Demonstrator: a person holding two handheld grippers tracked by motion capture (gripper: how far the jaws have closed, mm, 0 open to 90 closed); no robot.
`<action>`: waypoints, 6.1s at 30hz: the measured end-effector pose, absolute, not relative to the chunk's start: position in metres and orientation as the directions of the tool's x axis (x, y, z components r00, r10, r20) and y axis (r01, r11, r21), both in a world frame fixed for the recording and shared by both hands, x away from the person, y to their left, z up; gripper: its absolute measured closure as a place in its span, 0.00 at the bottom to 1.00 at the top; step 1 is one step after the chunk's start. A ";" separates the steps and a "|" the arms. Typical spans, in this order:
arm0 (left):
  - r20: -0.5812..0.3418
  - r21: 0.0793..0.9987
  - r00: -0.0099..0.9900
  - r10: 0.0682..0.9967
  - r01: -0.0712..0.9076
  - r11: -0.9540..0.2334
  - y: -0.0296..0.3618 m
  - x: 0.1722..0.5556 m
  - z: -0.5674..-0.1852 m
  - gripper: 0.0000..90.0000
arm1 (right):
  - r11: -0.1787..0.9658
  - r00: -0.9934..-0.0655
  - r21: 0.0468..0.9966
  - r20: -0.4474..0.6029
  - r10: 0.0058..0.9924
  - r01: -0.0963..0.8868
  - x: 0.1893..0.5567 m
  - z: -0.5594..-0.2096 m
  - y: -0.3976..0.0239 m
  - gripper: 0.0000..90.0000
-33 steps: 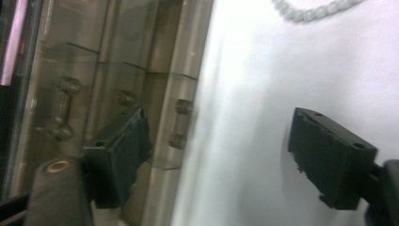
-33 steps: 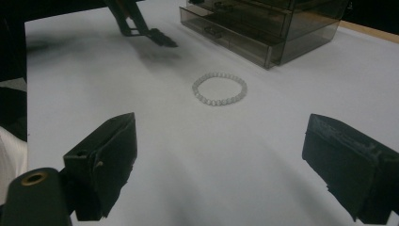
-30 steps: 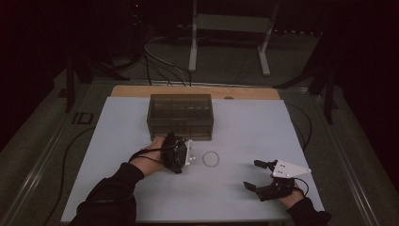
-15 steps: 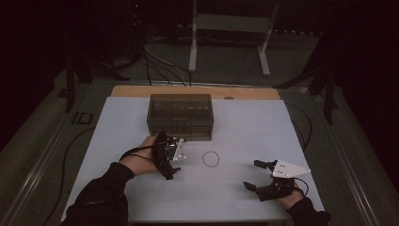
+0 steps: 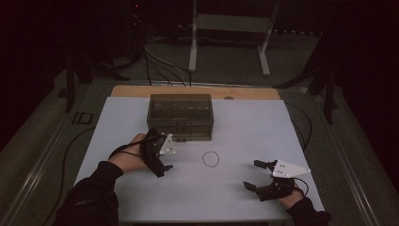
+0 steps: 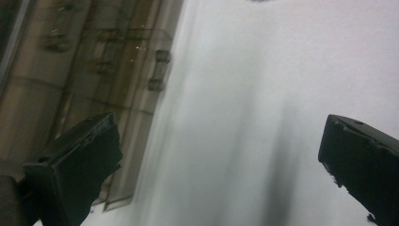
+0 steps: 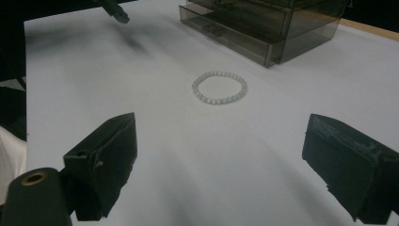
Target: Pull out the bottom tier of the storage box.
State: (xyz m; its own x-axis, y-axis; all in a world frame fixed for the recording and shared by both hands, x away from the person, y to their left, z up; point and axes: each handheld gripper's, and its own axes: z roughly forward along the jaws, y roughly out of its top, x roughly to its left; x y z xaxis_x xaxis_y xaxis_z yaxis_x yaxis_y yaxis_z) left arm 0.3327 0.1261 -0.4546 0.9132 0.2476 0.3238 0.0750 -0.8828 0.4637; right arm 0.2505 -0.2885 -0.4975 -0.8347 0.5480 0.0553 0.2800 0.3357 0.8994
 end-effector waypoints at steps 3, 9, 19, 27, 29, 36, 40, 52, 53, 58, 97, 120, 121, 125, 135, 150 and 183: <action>0.302 0.489 0.916 0.264 0.089 -0.868 0.134 0.336 -0.450 0.00 | 0.334 -0.834 0.899 0.060 0.549 0.284 0.251 -0.497 -0.289 0.12; 0.259 0.510 0.919 0.296 0.130 -0.850 0.149 0.348 -0.446 0.00 | 0.335 -0.834 0.898 0.061 0.549 0.287 0.251 -0.498 -0.289 0.12; 0.175 0.519 0.935 0.310 0.180 -0.836 0.160 0.367 -0.452 0.00 | 0.333 -0.835 0.898 0.064 0.546 0.287 0.252 -0.499 -0.289 0.12; 0.163 0.504 0.926 0.341 0.218 -0.835 0.162 0.379 -0.466 0.02 | 0.340 -0.837 0.895 0.063 0.543 0.288 0.251 -0.499 -0.288 0.12; 0.167 0.494 0.927 0.336 0.216 -0.842 0.161 0.381 -0.469 0.06 | 0.337 -0.838 0.896 0.066 0.542 0.289 0.251 -0.499 -0.288 0.12; 0.210 0.474 0.920 0.332 0.201 -0.857 0.159 0.388 -0.477 0.25 | 0.335 -0.838 0.896 0.070 0.541 0.290 0.252 -0.499 -0.289 0.12; 0.235 0.489 0.923 0.304 0.158 -0.858 0.162 0.394 -0.480 0.39 | 0.334 -0.838 0.897 0.070 0.541 0.290 0.252 -0.499 -0.289 0.12; 0.252 0.463 0.942 0.219 0.082 -0.883 0.169 0.410 -0.484 0.69 | 0.330 -0.839 0.897 0.076 0.539 0.293 0.252 -0.499 -0.289 0.12; 0.252 0.453 0.943 0.219 0.086 -0.888 0.168 0.412 -0.484 0.69 | 0.331 -0.839 0.897 0.075 0.539 0.293 0.252 -0.499 -0.289 0.12; 0.242 0.426 0.948 0.208 0.089 -0.900 0.165 0.418 -0.485 0.73 | 0.332 -0.841 0.896 0.077 0.536 0.294 0.252 -0.500 -0.289 0.12; 0.049 0.449 0.998 0.027 0.002 -0.894 0.171 0.418 -0.484 0.98 | 0.329 -0.839 0.898 0.077 0.539 0.294 0.252 -0.499 -0.291 0.12; 0.049 0.434 0.999 0.003 -0.019 -0.901 0.171 0.398 -0.484 0.98 | 0.328 -0.838 0.898 0.078 0.540 0.295 0.252 -0.499 -0.290 0.12; 0.044 0.430 0.999 0.015 -0.005 -0.903 0.170 0.398 -0.484 0.98 | 0.327 -0.837 0.898 0.078 0.541 0.295 0.252 -0.499 -0.290 0.12; 0.049 0.441 0.999 0.015 -0.008 -0.898 0.172 0.397 -0.485 0.98 | 0.330 -0.838 0.897 0.077 0.540 0.294 0.252 -0.499 -0.290 0.12; 0.047 0.443 0.999 0.022 -0.002 -0.897 0.171 0.395 -0.484 0.93 | 0.329 -0.839 0.897 0.078 0.539 0.295 0.252 -0.499 -0.291 0.12; 0.077 0.523 0.981 0.179 0.113 -0.845 0.166 0.390 -0.457 0.47 | 0.328 -0.838 0.897 0.080 0.540 0.297 0.252 -0.499 -0.291 0.12; -0.001 0.678 0.879 0.476 0.351 -0.646 0.187 0.355 -0.433 0.00 | 0.328 -0.836 0.896 0.081 0.543 0.299 0.252 -0.499 -0.290 0.12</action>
